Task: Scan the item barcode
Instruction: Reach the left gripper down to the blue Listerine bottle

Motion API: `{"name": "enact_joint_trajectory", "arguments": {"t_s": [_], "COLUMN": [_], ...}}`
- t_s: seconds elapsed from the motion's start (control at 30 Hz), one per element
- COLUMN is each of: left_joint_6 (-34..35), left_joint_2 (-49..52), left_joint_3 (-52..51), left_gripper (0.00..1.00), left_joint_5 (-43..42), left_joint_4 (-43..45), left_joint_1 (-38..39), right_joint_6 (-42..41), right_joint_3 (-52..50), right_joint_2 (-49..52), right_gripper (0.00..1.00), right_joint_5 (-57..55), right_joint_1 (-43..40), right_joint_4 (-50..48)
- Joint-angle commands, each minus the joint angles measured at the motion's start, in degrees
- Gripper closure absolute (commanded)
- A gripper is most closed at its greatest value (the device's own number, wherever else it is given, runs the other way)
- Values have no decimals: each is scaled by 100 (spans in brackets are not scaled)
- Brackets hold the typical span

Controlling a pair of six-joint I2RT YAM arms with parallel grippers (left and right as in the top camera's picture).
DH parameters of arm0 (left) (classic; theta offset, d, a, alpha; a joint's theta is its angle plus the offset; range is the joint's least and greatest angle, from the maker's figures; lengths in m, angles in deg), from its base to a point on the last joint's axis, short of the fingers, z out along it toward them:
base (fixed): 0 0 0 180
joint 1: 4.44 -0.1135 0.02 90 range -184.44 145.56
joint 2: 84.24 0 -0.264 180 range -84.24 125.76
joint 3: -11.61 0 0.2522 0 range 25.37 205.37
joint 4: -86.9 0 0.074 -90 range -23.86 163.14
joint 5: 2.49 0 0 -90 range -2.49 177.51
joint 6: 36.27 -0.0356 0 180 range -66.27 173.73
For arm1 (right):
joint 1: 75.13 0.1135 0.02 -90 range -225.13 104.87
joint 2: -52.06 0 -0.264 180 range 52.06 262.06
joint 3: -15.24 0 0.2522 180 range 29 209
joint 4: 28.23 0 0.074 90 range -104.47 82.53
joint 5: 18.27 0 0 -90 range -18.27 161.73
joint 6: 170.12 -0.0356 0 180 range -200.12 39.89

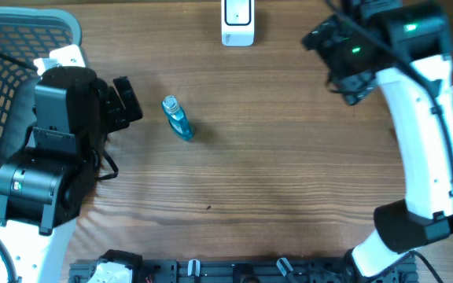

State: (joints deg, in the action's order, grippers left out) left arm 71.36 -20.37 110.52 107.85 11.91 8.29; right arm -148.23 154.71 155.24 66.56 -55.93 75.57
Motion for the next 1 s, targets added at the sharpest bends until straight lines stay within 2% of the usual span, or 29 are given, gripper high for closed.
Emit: {"name": "enact_joint_trajectory", "arguments": {"t_s": [0.0,0.07,0.1,0.13,0.2,0.23,0.3,0.4,0.43,0.47,0.5,0.63,0.7,0.8,0.97], "left_joint_6": [-50,-90,-522,-1241,-2308,-2581,-2647,-2555,-1996,-1812,-2498,-3499,-3543,-3547,-4293], "left_joint_2": [7,4,13,66,243,382,658,1108,1239,1300,1349,1515,1722,2253,3523], "left_joint_3": [74,74,74,74,74,74,74,74,74,74,74,245,566,1606,3718], "left_gripper": [0,0,0,0,0,0,0,0,0,0,0,0,0,0,0], "left_joint_5": [28,-72,-481,-1110,-2212,-2463,-2393,-1657,-1880,-2212,-2601,-2857,-2955,-2999,-3161], "left_joint_4": [94,9,9,-22,-225,-345,-551,-758,-883,-951,-997,-1451,-1679,-2083,-3185], "left_joint_1": [-26,-26,-26,-26,-26,-26,-26,-26,-26,-20,46,85,7,-199,-323], "right_joint_6": [-605,-568,-516,-514,-92,122,400,564,560,555,564,782,802,804,813], "right_joint_3": [28,28,28,28,26,26,26,17,15,15,15,15,15,15,15], "right_joint_2": [48,44,46,46,46,46,46,50,50,50,50,50,50,52,63], "right_gripper": [0,0,0,0,0,0,0,0,0,0,0,0,0,0,0], "right_joint_5": [-529,-511,-511,-509,-461,-420,-407,-409,-457,-503,-568,-708,-710,-713,-883], "right_joint_1": [271,138,26,-90,-291,-358,-481,-568,-568,-568,-568,-568,-568,-568,-568], "right_joint_4": [-15,33,90,181,210,210,210,210,210,210,210,210,210,210,208]}}
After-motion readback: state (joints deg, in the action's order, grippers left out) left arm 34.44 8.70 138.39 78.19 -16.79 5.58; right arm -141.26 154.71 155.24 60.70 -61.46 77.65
